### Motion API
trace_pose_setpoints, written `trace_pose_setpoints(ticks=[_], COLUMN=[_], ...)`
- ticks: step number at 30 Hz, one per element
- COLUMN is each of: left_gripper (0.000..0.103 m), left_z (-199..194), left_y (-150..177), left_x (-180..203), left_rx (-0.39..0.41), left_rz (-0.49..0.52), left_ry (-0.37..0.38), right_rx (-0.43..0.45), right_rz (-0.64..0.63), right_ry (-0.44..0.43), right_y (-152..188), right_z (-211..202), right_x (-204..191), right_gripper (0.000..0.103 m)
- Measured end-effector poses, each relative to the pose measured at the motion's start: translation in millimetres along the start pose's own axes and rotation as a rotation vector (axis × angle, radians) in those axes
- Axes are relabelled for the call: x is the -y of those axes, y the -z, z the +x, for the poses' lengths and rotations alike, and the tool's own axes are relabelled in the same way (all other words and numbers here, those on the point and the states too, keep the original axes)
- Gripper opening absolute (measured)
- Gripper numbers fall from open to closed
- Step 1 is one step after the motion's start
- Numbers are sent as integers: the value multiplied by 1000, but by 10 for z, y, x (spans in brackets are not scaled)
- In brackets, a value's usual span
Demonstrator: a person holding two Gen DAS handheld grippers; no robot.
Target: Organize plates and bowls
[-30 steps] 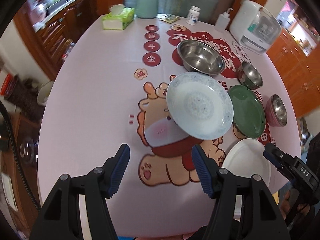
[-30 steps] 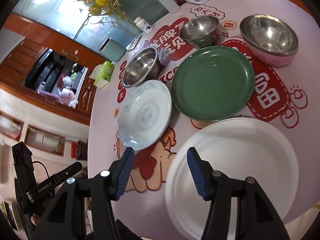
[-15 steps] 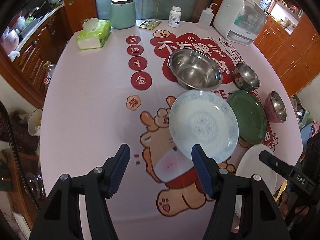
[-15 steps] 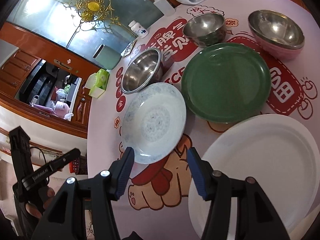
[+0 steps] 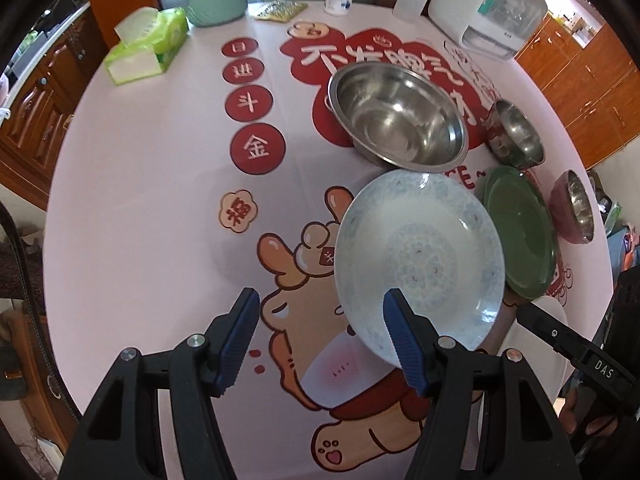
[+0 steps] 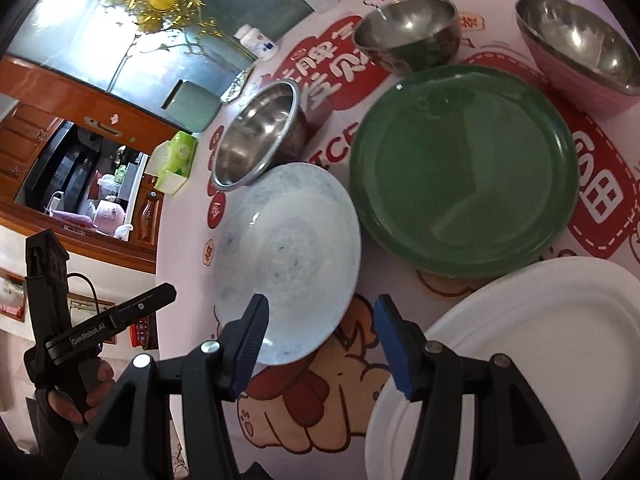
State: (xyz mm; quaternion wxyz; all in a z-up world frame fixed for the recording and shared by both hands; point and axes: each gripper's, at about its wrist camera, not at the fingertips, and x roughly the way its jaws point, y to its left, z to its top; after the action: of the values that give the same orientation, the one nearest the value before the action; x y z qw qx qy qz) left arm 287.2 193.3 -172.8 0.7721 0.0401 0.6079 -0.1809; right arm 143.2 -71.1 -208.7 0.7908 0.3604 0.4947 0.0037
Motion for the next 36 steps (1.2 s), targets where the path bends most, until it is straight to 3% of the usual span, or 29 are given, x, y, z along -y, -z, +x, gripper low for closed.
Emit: trace_pose_setpoints(ticks=[8,18,24,28,36], left_gripper=[63,63,50,37,29], left_z=[358,640,723,782,791], left_y=[-85,-108,-114,-112,-129], left_x=[34,79,125,144,123], left_rx=[-36,-81,-98,-114,-112], left_rz=[14,13,8,0,-10], left_ry=[50,66,109,126,124], right_rx=[-12,-8,-5,-2,1], right_rz=[70,103,104,104,90], right_ry=[-45,-82,-86,-88,-75], right_y=[-14,-54,-72,-93,-99], right_z=[165,300,353,375,405], right_x=[160,253,273,276,264], right_gripper=[51,29,16,15,15])
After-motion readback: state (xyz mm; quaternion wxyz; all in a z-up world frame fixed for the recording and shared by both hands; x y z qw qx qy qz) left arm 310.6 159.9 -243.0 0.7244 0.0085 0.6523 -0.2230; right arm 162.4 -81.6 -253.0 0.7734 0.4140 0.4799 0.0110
